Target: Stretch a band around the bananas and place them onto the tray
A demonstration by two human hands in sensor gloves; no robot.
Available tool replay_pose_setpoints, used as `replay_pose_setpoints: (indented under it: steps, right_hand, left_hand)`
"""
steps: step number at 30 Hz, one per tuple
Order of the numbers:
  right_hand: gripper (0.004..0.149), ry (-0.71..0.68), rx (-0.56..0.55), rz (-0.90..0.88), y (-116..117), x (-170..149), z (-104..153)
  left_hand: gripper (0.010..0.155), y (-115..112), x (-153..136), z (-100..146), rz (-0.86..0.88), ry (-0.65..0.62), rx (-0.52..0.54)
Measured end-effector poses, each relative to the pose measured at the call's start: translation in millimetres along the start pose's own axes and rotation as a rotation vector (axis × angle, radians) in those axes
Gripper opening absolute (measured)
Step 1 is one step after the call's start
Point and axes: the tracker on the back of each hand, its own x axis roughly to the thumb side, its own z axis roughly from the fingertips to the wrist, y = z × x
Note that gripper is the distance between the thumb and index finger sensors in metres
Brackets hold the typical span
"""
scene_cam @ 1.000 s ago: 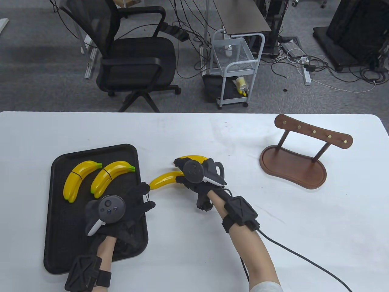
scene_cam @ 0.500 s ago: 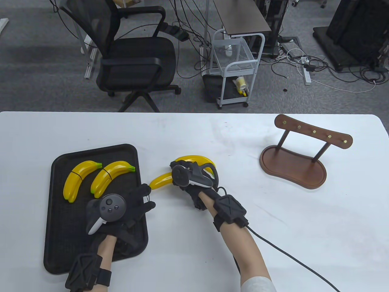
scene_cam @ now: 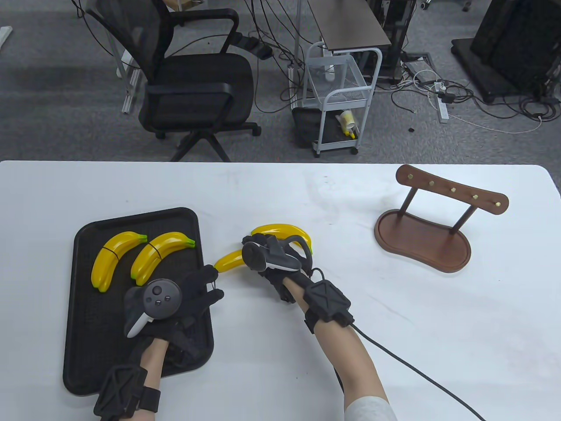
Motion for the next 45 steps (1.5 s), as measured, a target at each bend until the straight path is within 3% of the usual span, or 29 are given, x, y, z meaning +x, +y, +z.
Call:
replay_pose_setpoints:
  steps: [11,20,31,45]
  right_hand:
    - [0.069,-0.017,-0.027,-0.063,-3,-7,1]
    - [0.070,0.040,-0.078,-0.252,-23,-44,4]
    - [0.070,0.141,-0.131,-0.278,-43,-92,6]
    - [0.069,0.304,-0.118,-0.321,-23,-120,7]
  left_hand:
    - [0.063,0,-1,0,0.001,0.001,0.001]
    - [0.062,1,-1,0,0.002,0.007,-0.001]
    - [0.063,-1,-1,-1,0.004,0.007,-0.011]
    - [0.062,-3,0,-2,0.000,-0.003,-0.020]
